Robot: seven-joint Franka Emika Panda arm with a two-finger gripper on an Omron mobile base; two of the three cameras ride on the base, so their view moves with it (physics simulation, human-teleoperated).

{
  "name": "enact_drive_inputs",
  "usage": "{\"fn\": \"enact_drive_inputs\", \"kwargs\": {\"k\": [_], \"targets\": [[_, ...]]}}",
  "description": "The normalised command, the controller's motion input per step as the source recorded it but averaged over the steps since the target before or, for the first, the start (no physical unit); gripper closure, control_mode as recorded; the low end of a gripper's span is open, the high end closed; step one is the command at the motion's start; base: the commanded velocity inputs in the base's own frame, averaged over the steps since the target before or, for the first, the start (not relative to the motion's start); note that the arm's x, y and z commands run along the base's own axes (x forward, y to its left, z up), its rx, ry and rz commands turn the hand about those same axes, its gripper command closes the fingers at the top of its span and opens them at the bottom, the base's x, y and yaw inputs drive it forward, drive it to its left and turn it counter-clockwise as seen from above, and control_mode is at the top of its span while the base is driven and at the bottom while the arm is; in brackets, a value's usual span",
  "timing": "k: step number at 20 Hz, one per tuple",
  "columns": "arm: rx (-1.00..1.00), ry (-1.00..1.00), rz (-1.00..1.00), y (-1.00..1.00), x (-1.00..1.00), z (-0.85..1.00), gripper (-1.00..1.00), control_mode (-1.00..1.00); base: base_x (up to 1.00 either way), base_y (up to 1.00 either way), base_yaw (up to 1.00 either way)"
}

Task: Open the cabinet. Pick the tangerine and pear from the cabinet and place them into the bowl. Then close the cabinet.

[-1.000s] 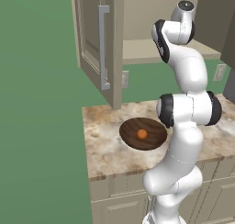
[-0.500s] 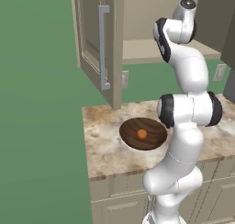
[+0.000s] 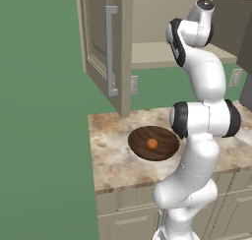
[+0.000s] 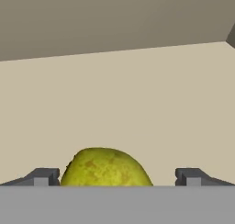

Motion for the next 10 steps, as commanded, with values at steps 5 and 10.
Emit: {"fn": "enact_drive_inputs", "kwargs": {"k": [5, 10], "targets": [[0.0, 0.0, 0.0, 0.0, -0.1, -0.11, -1.0, -1.0, 0.0, 0.0, 0.0], [0.0, 0.02, 0.0, 0.0, -0.09, -0.36, -1.0, -1.0, 0.0, 0.0, 0.0]]}}
